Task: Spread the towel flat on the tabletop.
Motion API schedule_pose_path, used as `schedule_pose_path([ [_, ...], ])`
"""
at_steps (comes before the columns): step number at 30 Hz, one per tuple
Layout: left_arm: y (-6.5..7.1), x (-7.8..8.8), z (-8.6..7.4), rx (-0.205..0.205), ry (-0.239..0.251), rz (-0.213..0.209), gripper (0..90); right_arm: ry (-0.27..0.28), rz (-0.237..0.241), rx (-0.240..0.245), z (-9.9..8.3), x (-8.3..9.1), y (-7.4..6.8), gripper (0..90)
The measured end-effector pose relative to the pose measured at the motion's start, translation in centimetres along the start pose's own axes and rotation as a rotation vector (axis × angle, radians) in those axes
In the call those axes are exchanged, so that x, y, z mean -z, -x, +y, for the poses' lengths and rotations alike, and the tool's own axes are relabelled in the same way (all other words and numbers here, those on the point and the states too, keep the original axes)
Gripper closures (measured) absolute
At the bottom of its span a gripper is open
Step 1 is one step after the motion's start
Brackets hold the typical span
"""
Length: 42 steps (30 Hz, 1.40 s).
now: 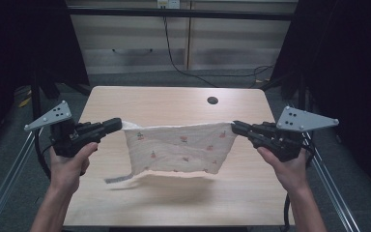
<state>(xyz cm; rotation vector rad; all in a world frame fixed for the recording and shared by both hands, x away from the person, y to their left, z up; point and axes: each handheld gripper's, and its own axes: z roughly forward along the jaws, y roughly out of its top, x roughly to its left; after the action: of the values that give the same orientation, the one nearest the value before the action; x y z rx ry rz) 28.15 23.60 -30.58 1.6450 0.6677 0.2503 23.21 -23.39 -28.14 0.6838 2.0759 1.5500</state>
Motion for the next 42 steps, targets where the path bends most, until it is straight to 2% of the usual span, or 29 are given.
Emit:
schedule_pose_path([
  [3, -0.8, -1.0, -1.1, 0.036, -0.036, -0.003, 87.9, -0.013, 0.001, -0.036, -1.2, -0.6, 0.5, 88.1],
  [5, -1.5, -1.8, -1.9, 0.061, -0.058, -0.008, 88.0, -0.042, -0.011, -0.048, -2.3, -1.4, 1.3, 88.1],
  [6, -2.2, -2.5, -2.4, 0.067, -0.075, 0.000, 87.9, -0.054, -0.021, -0.053, -2.8, -1.7, 1.5, 88.1],
  [8, -3.4, -3.5, -3.4, 0.114, -0.090, 0.001, 87.9, -0.075, -0.022, -0.082, -4.1, -2.8, 2.5, 88.1],
  [10, -4.3, -4.3, -4.1, 0.129, -0.100, 0.005, 87.9, -0.104, -0.042, -0.090, -5.1, -3.7, 3.1, 88.1],
  [13, -5.3, -5.4, -4.7, 0.119, -0.125, 0.022, 87.9, -0.128, -0.058, -0.110, -6.5, -5.2, 4.3, 88.1],
  [16, -6.3, -6.4, -4.9, 0.138, -0.140, 0.036, 87.8, -0.158, -0.075, -0.121, -7.3, -6.6, 5.4, 88.1],
  [18, -6.9, -7.2, -5.1, 0.135, -0.154, 0.048, 87.8, -0.175, -0.081, -0.133, -7.7, -7.5, 6.2, 88.0],
  [23, -9.0, -9.4, -6.3, 0.171, -0.202, 0.076, 87.8, -0.213, -0.086, -0.192, -9.5, -9.6, 8.5, 88.0],
  [29, -10.5, -11.1, -7.5, 0.218, -0.242, 0.102, 87.5, -0.235, -0.091, -0.249, -11.4, -11.8, 10.3, 87.9],
  [31, -11.1, -11.4, -7.6, 0.214, -0.255, 0.123, 86.7, -0.239, -0.083, -0.270, -11.8, -12.4, 10.8, 87.8],
  [33, -11.7, -11.8, -7.5, 0.224, -0.254, 0.138, 83.1, -0.253, -0.094, -0.286, -12.1, -13.2, 11.4, 87.4],
  [35, -12.3, -11.9, -7.5, 0.252, -0.245, 0.164, 72.3, -0.272, -0.112, -0.291, -12.2, -13.8, 12.0, 84.9],
  [38, -12.9, -11.7, -7.6, 0.270, -0.248, 0.202, 62.2, -0.290, -0.164, -0.324, -12.4, -14.4, 12.9, 72.5],
  [40, -13.1, -11.3, -7.8, 0.272, -0.246, 0.193, 59.7, -0.280, -0.156, -0.349, -12.6, -14.3, 13.4, 68.6],
  [41, -13.1, -11.0, -7.9, 0.265, -0.250, 0.197, 59.4, -0.281, -0.174, -0.356, -12.6, -14.2, 13.4, 66.5],
  [42, -13.1, -10.9, -8.0, 0.265, -0.253, 0.197, 58.9, -0.272, -0.163, -0.356, -12.7, -14.1, 13.5, 66.4],
])
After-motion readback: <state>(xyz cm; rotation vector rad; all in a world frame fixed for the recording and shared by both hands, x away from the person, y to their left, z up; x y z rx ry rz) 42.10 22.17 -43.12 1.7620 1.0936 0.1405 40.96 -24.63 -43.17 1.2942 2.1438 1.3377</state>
